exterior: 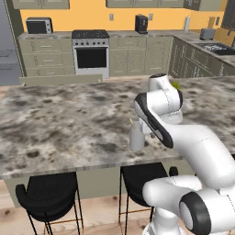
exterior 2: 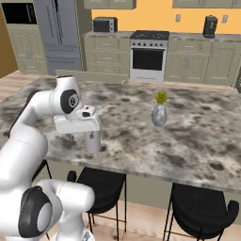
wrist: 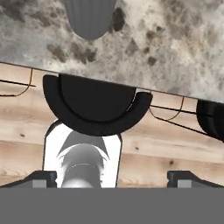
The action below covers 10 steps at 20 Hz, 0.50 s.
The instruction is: Take a straw from the drawer in front and place it inside the glass cup on the dining counter.
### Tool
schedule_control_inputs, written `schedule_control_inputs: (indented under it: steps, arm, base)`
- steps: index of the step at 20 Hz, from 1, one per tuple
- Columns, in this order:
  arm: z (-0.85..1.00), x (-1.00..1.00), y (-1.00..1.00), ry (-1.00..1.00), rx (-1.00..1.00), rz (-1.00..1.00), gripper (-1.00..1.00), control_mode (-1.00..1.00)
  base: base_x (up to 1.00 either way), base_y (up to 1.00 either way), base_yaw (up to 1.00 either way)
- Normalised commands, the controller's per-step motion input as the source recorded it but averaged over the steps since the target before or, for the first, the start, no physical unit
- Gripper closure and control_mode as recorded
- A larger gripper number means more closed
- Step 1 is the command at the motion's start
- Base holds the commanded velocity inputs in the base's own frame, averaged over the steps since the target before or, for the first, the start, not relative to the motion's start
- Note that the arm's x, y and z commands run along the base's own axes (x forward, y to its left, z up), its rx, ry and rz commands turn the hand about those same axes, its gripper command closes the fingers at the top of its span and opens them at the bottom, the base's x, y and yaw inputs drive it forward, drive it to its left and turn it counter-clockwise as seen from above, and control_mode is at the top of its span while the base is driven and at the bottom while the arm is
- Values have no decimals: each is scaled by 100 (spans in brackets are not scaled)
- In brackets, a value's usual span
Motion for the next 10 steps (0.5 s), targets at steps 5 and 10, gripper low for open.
schedule_control_inputs:
  steps: [5,10]
  arm:
    - [0,-54,-13,8,10,0,-100,-100]
    - [0,-41,0,5,5,0,-100,-100]
  base:
    - [0,0,0]
    - [0,0,0]
